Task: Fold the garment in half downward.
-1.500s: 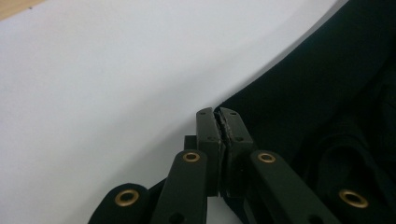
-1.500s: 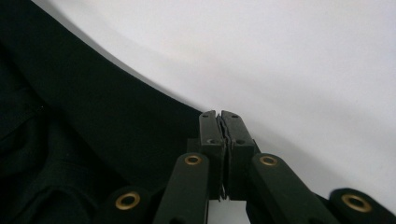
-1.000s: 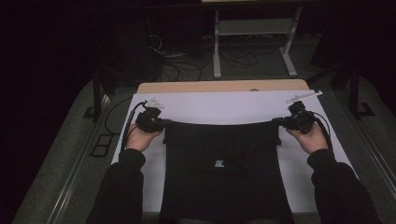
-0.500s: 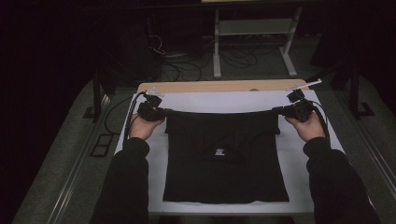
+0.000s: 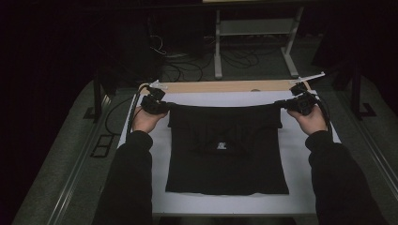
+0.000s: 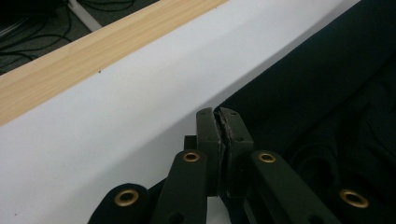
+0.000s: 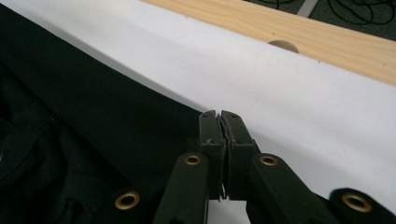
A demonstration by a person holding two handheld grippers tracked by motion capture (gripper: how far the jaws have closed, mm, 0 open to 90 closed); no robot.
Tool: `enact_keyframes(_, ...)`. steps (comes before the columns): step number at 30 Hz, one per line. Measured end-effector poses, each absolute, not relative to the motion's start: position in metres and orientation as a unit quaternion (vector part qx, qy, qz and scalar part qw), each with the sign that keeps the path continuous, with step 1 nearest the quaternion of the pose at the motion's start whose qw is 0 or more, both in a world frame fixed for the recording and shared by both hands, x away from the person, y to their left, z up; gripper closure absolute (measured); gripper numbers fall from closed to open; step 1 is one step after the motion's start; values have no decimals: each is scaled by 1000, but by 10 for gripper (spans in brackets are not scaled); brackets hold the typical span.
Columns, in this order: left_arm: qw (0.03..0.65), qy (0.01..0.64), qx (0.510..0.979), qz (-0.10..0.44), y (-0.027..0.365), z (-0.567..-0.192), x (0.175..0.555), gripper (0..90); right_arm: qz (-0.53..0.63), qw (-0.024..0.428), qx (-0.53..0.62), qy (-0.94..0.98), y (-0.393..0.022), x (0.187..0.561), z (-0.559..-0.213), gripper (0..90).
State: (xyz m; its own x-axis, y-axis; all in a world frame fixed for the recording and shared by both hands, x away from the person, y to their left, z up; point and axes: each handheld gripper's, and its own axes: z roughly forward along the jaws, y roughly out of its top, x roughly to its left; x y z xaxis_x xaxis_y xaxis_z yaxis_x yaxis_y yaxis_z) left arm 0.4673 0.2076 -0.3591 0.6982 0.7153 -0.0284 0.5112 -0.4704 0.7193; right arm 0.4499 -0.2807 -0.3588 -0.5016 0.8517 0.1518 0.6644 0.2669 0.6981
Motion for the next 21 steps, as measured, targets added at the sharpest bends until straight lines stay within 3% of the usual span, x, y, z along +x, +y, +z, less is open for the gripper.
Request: enact_keyframes(21,347,369,852,131,204,-374,492,862,353,125,491,786,-276,477,-372,863)
